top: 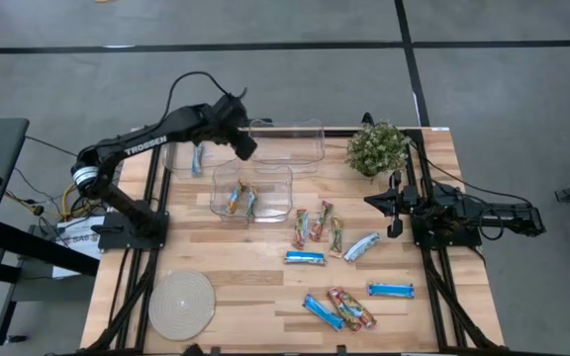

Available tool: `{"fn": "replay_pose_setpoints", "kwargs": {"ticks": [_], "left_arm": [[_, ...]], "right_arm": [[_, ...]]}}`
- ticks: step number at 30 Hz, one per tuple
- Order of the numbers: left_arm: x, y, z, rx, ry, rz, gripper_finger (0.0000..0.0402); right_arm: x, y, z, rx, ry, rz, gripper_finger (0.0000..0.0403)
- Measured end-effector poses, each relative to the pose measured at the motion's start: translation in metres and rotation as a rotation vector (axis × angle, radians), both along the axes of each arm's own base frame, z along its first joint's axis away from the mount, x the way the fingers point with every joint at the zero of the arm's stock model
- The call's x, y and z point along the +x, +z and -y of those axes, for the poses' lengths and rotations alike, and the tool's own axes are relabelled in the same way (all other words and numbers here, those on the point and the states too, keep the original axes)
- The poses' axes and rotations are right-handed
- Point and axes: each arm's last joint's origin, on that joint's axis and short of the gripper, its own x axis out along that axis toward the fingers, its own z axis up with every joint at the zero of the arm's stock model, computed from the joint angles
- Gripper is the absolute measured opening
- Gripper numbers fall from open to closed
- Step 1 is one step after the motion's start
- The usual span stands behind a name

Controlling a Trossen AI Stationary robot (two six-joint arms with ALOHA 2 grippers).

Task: Pick and place Granola Bars by type
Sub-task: Put the orange granola bar into the bottom transparent bin

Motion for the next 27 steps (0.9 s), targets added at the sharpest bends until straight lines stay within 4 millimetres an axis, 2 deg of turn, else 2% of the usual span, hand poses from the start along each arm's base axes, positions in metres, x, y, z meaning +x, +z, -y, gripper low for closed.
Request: {"fn": "replay_pose_setpoints", "kwargs": {"ticks": [7,17,23,27], "left_arm": [[0.025,0.016,0.047,0.023,-0.286,0.075,0.0135],[0.055,0.022,0.124,0.047,-0.827,0.156,0.0135],[0.069,0.014,0.161,0.09,-1.048,0.161,0.0135],[0.085,-0.009,0.177,0.07,-1.109,0.12,0.0135]], "right_arm": [[0.0,0.0,0.0,0.0,0.0,0.0,0.0],[0.0,0.0,0.0,0.0,0.0,0.0,0.0],[0.0,0.0,0.0,0.0,0.0,0.0,0.0],[0.0,-0.001,0.0,0.0,0.0,-0.007,0.0]]}}
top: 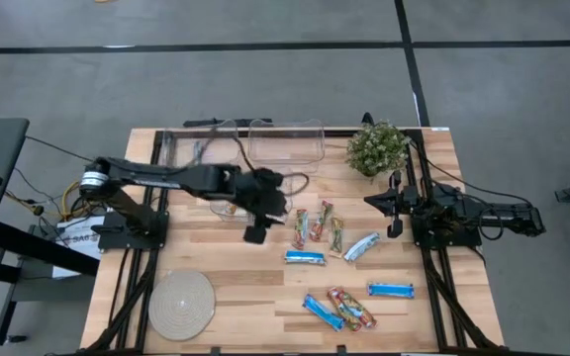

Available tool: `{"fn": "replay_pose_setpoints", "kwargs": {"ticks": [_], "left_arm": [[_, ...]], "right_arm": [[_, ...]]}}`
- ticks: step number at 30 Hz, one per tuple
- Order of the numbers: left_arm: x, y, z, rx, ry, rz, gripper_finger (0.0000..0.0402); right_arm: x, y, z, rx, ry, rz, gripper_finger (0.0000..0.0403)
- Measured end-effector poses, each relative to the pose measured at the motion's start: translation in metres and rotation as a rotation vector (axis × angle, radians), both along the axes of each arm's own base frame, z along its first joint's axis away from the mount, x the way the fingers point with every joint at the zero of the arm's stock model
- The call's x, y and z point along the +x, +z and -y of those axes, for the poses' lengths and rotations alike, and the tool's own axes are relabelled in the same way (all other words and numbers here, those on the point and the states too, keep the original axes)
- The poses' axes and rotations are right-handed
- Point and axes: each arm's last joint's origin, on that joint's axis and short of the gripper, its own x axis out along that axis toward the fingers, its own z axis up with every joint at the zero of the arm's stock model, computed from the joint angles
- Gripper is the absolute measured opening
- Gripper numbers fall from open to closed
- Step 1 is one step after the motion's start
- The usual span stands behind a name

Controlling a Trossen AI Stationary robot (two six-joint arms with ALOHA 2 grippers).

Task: Pick and place Granola Bars by type
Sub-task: Put the orange granola bar into the bottom transparent bin

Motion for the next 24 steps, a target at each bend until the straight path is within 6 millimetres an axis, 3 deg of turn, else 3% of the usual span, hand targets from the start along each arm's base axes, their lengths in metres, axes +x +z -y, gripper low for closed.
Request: {"fn": "replay_pose_setpoints", "kwargs": {"ticks": [13,24], "left_arm": [[0.045,-0.068,0.041,0.009,-0.061,-0.089,0.0135],[0.069,-0.096,0.059,-0.025,-0.02,-0.147,0.0135]], "right_arm": [[0.0,0.001,0.0,0.0,0.0,0.005,0.0],[0.0,0.001,0.0,0.0,0.0,0.006,0.0]]}}
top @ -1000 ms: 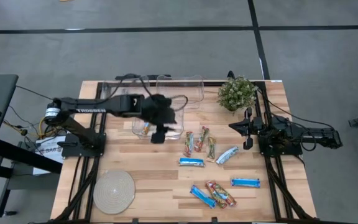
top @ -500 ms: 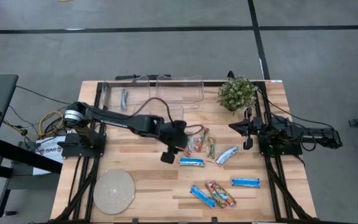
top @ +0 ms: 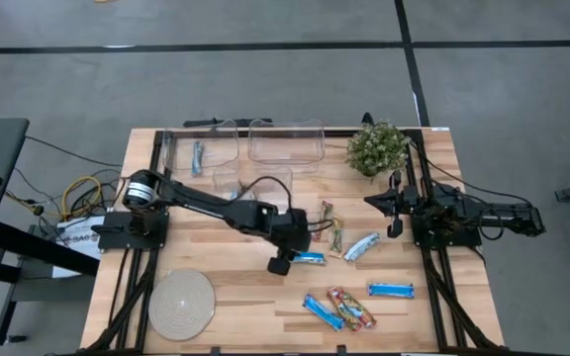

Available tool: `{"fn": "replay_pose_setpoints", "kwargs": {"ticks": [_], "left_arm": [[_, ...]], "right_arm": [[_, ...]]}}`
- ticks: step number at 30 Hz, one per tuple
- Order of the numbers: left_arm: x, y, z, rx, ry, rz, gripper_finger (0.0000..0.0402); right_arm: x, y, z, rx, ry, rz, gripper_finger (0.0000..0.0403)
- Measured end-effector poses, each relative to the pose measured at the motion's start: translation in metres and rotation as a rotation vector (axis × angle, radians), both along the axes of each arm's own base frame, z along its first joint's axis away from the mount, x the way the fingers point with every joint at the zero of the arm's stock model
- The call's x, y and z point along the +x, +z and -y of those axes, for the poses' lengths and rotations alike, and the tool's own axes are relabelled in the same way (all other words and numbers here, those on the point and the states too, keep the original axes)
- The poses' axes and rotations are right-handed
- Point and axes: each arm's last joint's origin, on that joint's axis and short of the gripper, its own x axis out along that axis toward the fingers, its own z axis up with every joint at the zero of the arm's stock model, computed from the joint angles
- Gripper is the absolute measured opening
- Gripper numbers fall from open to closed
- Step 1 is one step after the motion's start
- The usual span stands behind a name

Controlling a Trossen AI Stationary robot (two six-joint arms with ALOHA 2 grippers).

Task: Pick and place Granola Bars by type
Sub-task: Put the orange granola bar into the bottom transparent bin

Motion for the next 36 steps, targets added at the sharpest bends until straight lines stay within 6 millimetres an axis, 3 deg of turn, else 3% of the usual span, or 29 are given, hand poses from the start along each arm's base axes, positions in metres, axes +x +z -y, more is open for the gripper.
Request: {"fn": "replay_pose_setpoints", "kwargs": {"ticks": [12,29,34,36], "left_arm": [[0.02,-0.027,0.016,0.052,0.102,-0.079,0.0135],[0.017,-0.028,0.024,0.045,0.121,-0.099,0.0135],[0.019,-0.051,0.026,0.082,0.13,-0.154,0.0135],[0.019,-0.051,0.026,0.095,0.135,-0.149,0.0135]], "right_arm": [[0.0,0.0,0.0,0.0,0.0,0.001,0.0],[0.0,0.0,0.0,0.0,0.0,0.001,0.0],[0.0,0.0,0.0,0.0,0.0,-0.001,0.0],[0.0,0.0,0.0,0.0,0.0,0.0,0.0]]}}
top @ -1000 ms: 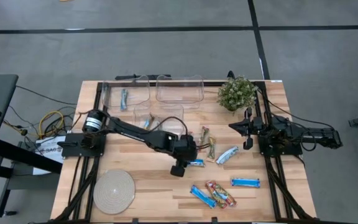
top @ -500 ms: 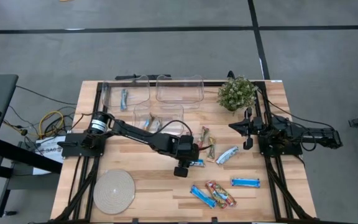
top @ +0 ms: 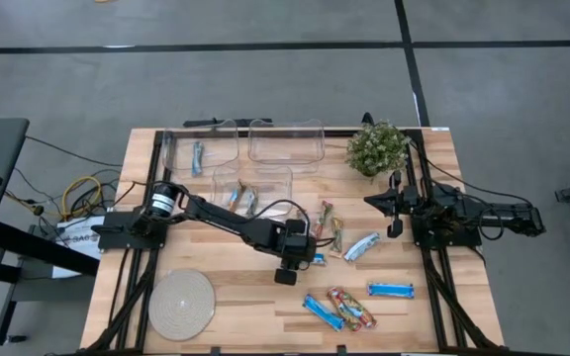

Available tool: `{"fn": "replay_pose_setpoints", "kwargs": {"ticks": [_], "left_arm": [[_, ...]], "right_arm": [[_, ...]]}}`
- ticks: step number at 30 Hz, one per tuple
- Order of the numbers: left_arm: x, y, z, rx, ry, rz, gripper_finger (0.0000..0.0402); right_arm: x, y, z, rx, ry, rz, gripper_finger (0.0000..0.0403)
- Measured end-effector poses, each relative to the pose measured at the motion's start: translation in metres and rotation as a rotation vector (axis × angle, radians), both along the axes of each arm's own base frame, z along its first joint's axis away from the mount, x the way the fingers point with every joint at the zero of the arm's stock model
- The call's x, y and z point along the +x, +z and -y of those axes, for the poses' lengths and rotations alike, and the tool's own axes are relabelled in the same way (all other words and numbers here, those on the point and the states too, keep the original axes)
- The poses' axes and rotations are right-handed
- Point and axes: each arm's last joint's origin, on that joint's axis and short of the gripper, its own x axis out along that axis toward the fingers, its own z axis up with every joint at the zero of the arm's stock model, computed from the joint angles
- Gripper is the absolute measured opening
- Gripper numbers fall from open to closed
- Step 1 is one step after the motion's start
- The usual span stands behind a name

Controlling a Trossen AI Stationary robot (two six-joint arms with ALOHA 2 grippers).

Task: Pick and place Granola Bars by type
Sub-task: Put the orange granola bar into the bottom transparent bin

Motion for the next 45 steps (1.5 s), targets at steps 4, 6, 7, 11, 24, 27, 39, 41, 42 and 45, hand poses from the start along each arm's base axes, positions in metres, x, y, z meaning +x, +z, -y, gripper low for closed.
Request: {"fn": "replay_pose_setpoints", "kwargs": {"ticks": [4,6,7,11,24,27,39,41,42,45], "left_arm": [[0.001,-0.001,-0.001,0.035,0.014,0.009,0.0135],[0.002,-0.003,-0.002,0.038,0.017,0.006,0.0135],[0.002,-0.004,-0.002,0.032,0.014,0.005,0.0135],[0.002,-0.01,0.0,-0.008,-0.01,-0.015,0.0135],[0.003,-0.018,0.003,-0.028,-0.023,-0.04,0.0128],[0.002,-0.018,0.003,-0.044,-0.029,-0.045,0.0106],[0.001,-0.005,0.005,-0.067,-0.028,-0.014,0.0036],[0.001,0.004,0.005,-0.07,-0.026,0.015,0.0041],[0.001,0.009,0.004,-0.071,-0.023,0.035,0.0043],[-0.001,0.026,0.002,-0.069,-0.015,0.079,0.0047]], "right_arm": [[0.0,0.0,0.0,0.0,0.0,0.003,0.0],[0.0,0.0,0.0,0.0,-0.001,-0.002,0.0],[0.0,0.0,0.0,0.0,0.0,0.0,0.0],[0.0,0.0,0.0,0.0,0.0,0.002,0.0],[0.0,0.0,0.0,0.0,0.0,0.001,0.0],[0.0,0.0,0.0,0.0,0.0,0.001,0.0],[0.0,0.0,0.0,0.0,0.0,0.001,0.0],[0.0,0.0,0.0,0.0,0.0,0.001,0.0],[0.0,0.0,0.0,0.0,-0.001,0.002,0.0],[0.0,0.0,0.0,0.0,0.0,0.002,0.0]]}}
